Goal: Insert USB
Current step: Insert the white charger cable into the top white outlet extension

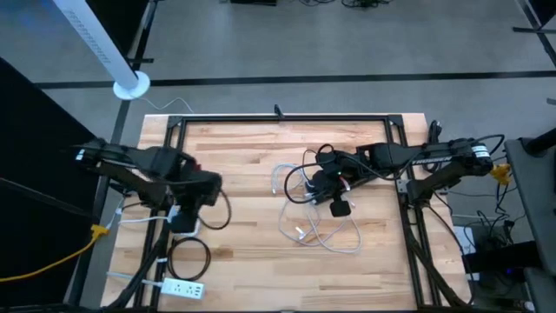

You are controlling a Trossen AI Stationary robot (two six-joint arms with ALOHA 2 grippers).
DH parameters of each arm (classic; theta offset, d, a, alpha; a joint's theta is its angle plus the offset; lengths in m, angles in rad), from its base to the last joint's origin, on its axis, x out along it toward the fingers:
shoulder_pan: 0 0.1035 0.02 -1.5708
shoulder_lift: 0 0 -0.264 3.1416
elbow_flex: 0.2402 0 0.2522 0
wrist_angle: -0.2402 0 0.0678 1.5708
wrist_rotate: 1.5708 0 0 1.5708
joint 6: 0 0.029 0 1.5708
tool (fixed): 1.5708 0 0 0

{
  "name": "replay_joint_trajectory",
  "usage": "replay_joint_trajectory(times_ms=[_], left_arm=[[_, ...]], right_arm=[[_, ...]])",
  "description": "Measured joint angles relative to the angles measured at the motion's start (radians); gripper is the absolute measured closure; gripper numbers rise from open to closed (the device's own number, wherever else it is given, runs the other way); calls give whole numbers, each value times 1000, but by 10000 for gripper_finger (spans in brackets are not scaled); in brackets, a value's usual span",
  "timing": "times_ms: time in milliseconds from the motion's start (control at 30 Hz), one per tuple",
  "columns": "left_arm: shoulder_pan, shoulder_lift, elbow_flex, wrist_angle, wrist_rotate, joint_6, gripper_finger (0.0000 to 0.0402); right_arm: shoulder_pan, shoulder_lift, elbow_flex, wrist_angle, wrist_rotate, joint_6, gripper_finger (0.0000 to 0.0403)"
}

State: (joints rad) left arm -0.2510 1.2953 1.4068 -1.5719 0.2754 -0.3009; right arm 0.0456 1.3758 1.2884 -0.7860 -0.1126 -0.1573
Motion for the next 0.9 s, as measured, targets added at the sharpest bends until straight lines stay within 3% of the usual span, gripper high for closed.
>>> replay_joint_trajectory(times_ms=[200, 367, 700, 900], left_arm=[[-55, -22, -97, 1, 0, -41, 128], [-49, -22, -179, 1, 2, -42, 63], [-53, -22, -230, 1, -107, -19, 48], [-64, -21, -274, 1, -77, -2, 50]], right_arm=[[0, 0, 0, -2, 0, 10, 403], [0, 0, 0, -2, 0, 30, 403], [0, 22, 0, -2, 0, 52, 403], [0, 44, 0, -1, 0, 57, 403]])
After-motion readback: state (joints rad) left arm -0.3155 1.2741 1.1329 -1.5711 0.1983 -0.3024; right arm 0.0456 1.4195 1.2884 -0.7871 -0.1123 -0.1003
